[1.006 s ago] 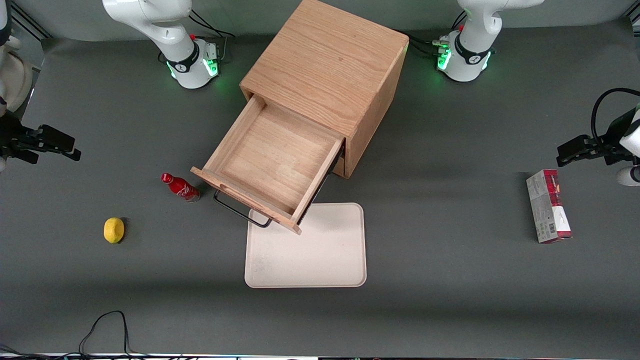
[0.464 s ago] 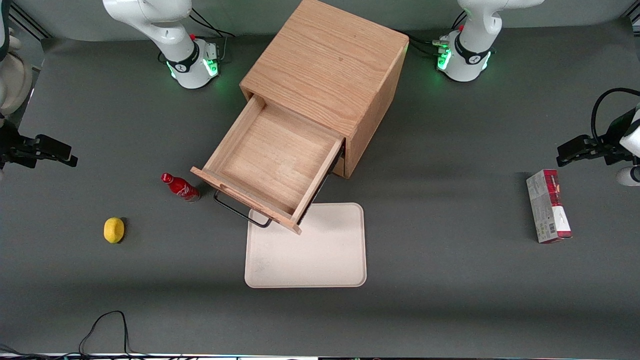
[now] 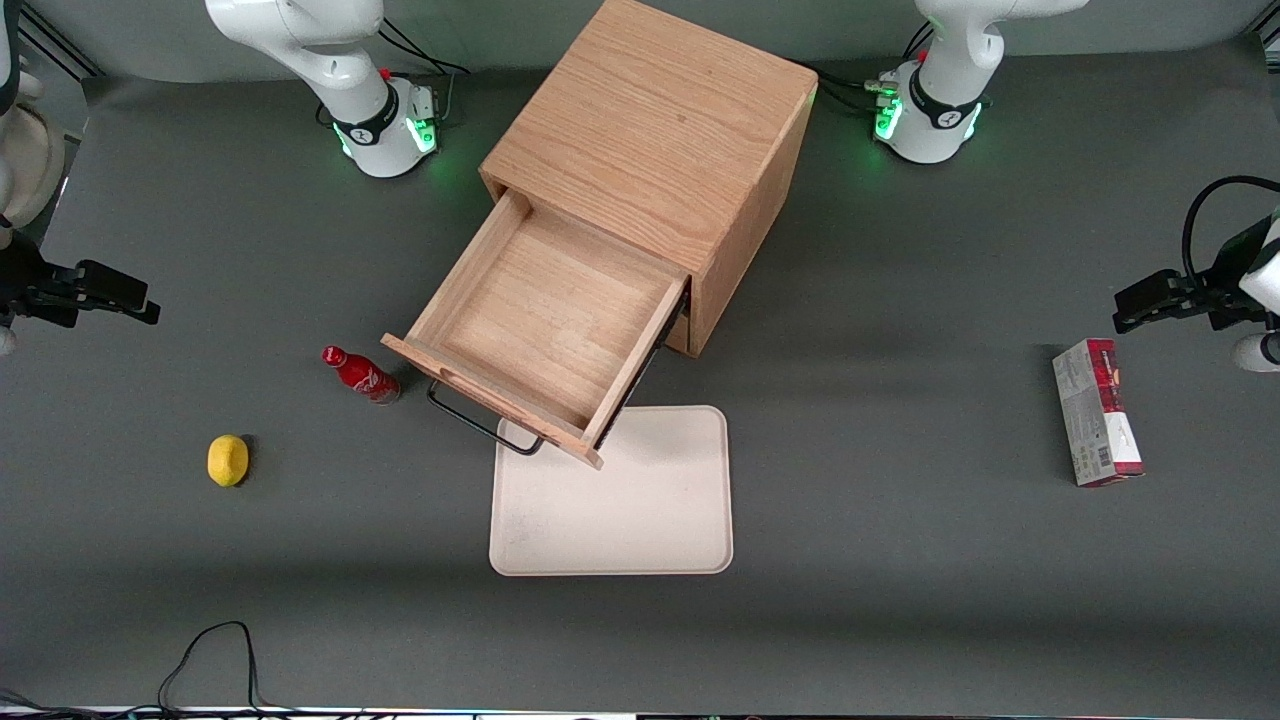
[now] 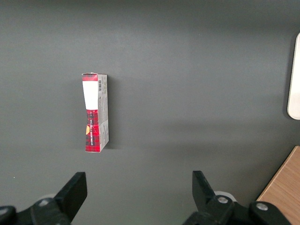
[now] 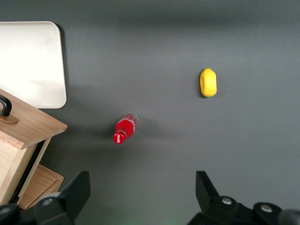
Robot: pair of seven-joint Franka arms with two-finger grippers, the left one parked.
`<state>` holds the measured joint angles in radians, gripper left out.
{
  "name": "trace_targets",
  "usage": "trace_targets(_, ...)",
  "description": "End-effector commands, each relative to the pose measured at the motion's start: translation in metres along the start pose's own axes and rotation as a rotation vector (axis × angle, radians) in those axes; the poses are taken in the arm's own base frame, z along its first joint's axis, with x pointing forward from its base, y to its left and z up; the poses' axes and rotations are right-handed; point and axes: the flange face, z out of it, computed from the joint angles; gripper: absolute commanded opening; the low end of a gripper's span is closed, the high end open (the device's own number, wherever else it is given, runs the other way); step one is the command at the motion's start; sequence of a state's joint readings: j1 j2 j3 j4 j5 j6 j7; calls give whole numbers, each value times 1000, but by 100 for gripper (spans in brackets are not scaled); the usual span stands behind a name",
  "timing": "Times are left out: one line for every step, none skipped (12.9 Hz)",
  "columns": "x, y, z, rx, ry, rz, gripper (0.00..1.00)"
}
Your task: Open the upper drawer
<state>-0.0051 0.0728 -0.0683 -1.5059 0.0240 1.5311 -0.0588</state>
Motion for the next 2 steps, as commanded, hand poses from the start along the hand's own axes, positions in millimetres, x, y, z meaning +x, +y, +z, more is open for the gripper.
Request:
trace_targets(-7,-2,-5,-26,-1,17,100)
trace_targets(-6,-2,-4,-26,-3,17,100)
